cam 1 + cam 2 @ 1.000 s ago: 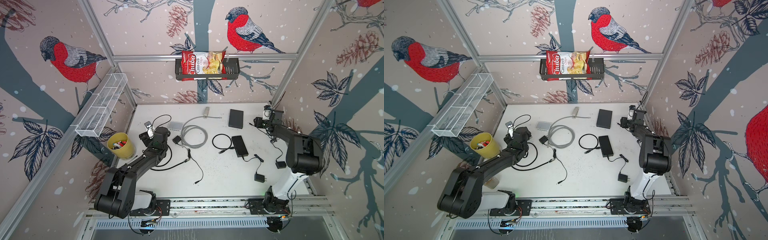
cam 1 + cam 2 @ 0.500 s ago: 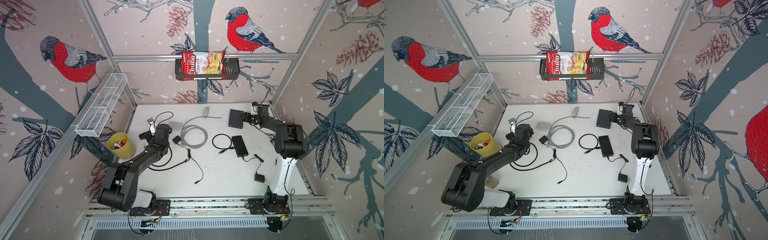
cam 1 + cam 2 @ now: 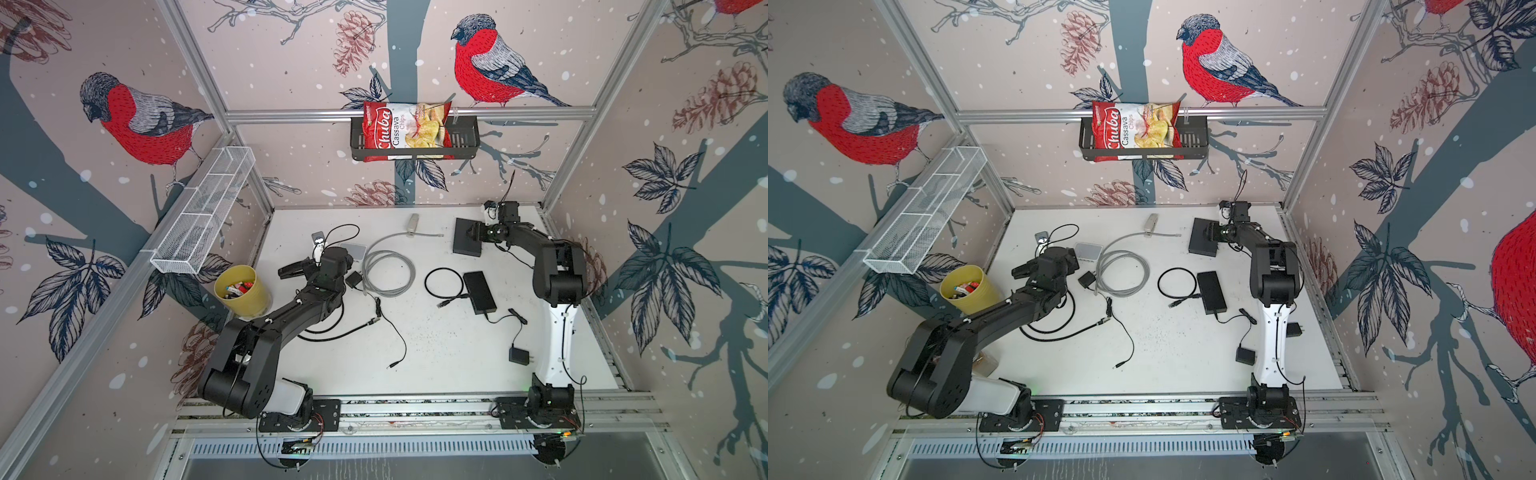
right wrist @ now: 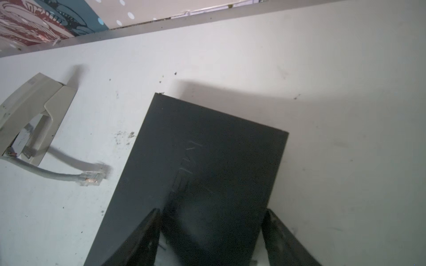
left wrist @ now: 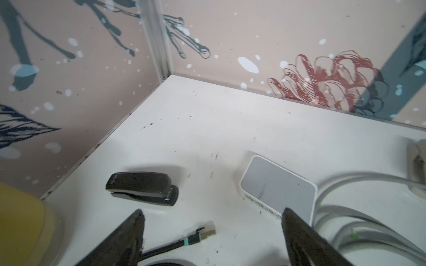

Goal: Insert the plug into the switch port

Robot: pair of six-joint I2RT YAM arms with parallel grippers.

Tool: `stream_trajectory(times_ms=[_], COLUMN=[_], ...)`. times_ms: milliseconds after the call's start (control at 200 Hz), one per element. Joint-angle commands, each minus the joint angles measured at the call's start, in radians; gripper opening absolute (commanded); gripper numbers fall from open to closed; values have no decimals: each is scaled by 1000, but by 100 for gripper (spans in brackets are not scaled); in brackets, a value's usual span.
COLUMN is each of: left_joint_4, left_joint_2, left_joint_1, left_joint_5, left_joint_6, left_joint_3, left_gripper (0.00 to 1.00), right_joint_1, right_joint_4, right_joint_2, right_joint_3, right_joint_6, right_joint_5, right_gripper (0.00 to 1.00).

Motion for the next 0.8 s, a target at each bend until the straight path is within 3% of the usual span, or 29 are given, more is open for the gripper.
stream_trajectory(times_ms=[0,245,545,796], left_joint_4=[51,17,-14,-11], left_joint_2=[19,70,236,324], left_joint_1=[-24,-96,-288,-333], left_joint_5=[43,195,300,471], left_joint_6=[69,37,-38,-108], left_joint_3=[28,103,238,310], left_gripper=[91,88,86,84], right_joint_1=[41,90,143,145], right_joint_4=[-90,-105,-63,-51], right_joint_2=[-24,-73,-149,-212], right_joint_3=[-33,-99,-223,-300], right_joint_6=[-98,-102,-48,-7], right_joint_5=[12,18,-42,-63], right_gripper=[69,67,66,66])
